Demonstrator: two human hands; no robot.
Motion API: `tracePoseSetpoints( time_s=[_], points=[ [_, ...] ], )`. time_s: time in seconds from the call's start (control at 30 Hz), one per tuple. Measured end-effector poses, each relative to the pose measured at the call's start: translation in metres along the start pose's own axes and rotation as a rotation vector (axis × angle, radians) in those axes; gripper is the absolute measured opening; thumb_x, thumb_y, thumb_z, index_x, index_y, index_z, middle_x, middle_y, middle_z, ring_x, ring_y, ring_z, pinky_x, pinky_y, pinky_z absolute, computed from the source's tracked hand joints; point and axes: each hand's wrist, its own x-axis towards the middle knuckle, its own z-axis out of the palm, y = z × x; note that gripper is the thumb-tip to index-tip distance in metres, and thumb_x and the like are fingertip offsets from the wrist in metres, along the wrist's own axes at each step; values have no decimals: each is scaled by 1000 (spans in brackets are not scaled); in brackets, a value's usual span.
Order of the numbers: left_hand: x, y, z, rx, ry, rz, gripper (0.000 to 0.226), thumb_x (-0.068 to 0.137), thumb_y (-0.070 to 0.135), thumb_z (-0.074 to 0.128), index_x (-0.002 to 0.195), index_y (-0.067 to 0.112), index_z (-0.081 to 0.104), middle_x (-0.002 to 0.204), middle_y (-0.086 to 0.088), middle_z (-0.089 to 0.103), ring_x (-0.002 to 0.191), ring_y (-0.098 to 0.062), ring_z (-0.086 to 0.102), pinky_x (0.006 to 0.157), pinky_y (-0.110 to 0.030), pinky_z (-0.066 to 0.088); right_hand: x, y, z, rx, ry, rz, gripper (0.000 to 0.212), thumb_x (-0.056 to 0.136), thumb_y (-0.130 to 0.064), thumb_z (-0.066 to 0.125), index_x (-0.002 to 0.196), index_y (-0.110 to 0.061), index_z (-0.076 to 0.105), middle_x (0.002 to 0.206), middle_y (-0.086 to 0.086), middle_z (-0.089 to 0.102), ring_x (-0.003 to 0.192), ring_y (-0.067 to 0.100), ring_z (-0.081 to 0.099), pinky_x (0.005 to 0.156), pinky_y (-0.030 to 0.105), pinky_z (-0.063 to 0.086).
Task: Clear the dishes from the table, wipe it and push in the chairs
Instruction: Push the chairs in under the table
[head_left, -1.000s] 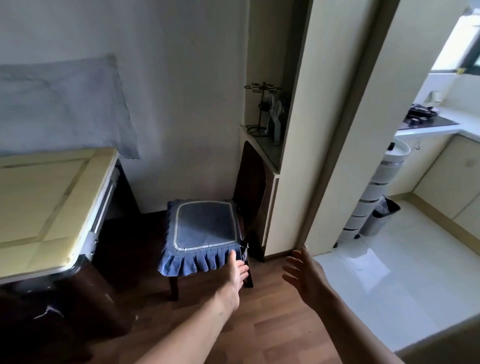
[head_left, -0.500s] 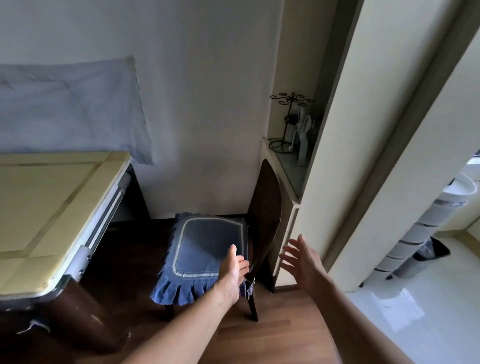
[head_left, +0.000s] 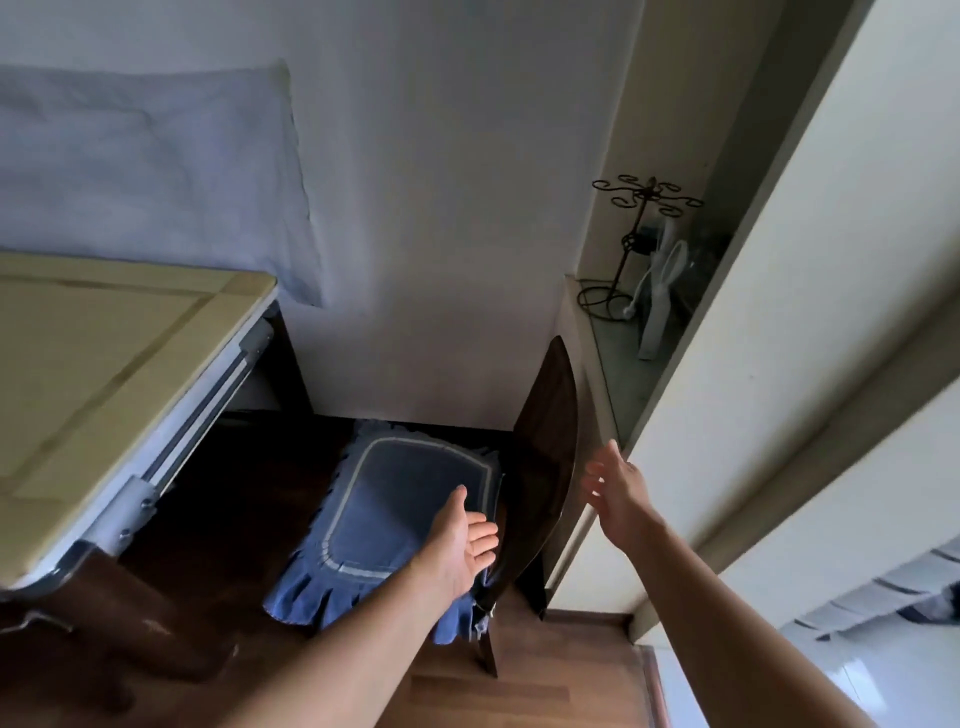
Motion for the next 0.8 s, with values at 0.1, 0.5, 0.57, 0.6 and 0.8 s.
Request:
tracePoseSetpoints(
  time_s=[0.1, 0.5, 0.57, 0.6, 0.8],
  points=[
    [19, 7, 19, -94, 18, -49, 68, 98, 47, 30, 141, -6, 30, 145, -25, 36, 136, -36, 35, 113, -47, 27, 37, -12, 5, -92, 5, 43, 31, 101, -39, 36, 74, -22, 40, 68, -2, 29, 57, 12, 28, 56, 24, 27],
    [72, 27, 43, -225, 65, -149, 66, 98, 42, 37, 140, -8, 27, 146, -27, 33, 136, -39, 32, 113, -50, 25, 117, -13, 25, -349, -57, 216, 36, 100, -38, 40, 107, -7, 58, 102, 15, 65, 95, 30, 64, 75, 40, 54],
    [79, 29, 41, -244, 75, -167, 67, 97, 42, 38, 142, -7, 25, 147, -26, 32, 136, -39, 31, 113, -51, 26, 124, -14, 32, -396, -16, 211, 36, 100, -37, 42, 107, -5, 57, 108, 17, 64, 97, 32, 64, 83, 43, 53],
    [82, 28, 40, -257, 82, -184, 67, 97, 41, 39, 142, -6, 24, 147, -26, 32, 137, -39, 31, 113, -52, 26, 125, -15, 34, -400, 0, 217, 35, 100, -36, 43, 108, -5, 57, 109, 17, 64, 97, 32, 64, 83, 43, 53],
    [98, 23, 36, -272, 81, -270, 66, 96, 41, 41, 143, -2, 25, 147, -24, 32, 137, -38, 32, 113, -53, 25, 128, -14, 40, -391, 33, 236, 34, 101, -35, 40, 109, -6, 56, 110, 15, 63, 100, 30, 61, 90, 44, 50]
  ],
)
